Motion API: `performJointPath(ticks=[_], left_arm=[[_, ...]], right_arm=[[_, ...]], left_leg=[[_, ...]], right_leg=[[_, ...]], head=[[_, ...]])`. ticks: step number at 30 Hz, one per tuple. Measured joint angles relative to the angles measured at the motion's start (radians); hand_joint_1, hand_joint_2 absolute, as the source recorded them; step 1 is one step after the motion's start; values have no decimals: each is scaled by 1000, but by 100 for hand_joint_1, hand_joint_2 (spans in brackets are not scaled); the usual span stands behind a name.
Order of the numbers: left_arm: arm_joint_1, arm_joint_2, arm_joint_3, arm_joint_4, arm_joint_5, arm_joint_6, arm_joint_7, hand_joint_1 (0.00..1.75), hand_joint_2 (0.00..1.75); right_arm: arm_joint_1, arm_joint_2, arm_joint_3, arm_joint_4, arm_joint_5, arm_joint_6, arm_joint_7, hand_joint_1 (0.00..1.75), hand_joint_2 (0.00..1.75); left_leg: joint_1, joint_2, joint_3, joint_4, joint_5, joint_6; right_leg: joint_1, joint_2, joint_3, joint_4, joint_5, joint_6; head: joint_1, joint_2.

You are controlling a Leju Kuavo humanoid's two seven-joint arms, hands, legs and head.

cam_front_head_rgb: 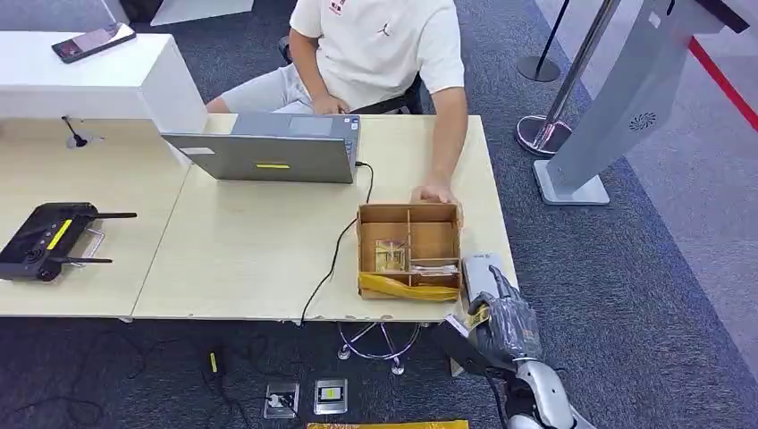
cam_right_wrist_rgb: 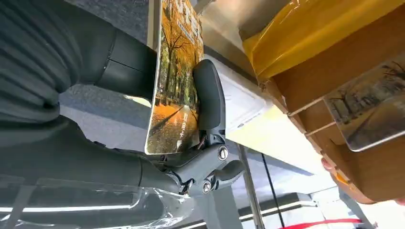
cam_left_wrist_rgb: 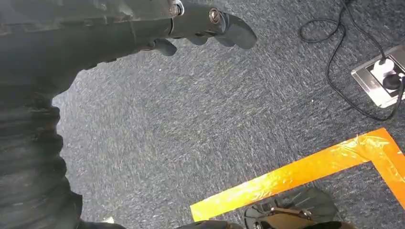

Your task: Pass the card to the sensor for recognition and then transmit it.

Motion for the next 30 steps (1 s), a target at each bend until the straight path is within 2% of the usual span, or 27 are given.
performJointPath(ticks=[8, 12, 17, 30], left_arm=[[0, 0, -10, 0, -1, 3, 2, 0, 175], [0, 0, -14, 0, 0, 3, 11, 0, 175], [0, 0, -14, -3, 11, 3, 15, 0, 175], [1, 0, -14, -8, 20, 4, 15, 0, 175]], right_arm=[[-29, 8, -42, 24, 32, -86, 18, 175, 175], [-62, 7, -81, 29, 34, -97, 44, 175, 175], [-99, 0, -116, 38, 29, -114, 42, 175, 175], [-144, -13, -149, 55, 18, -116, 42, 175, 175]], left_leg=[[0, 0, 0, 0, 0, 0], [0, 0, 0, 0, 0, 0], [0, 0, 0, 0, 0, 0], [0, 0, 0, 0, 0, 0]], right_leg=[[0, 0, 0, 0, 0, 0], [0, 1, 0, 0, 0, 0], [0, 1, 0, 0, 0, 0], [0, 0, 0, 0, 0, 0]], head=[[0, 0], [0, 0], [0, 0], [0, 0]])
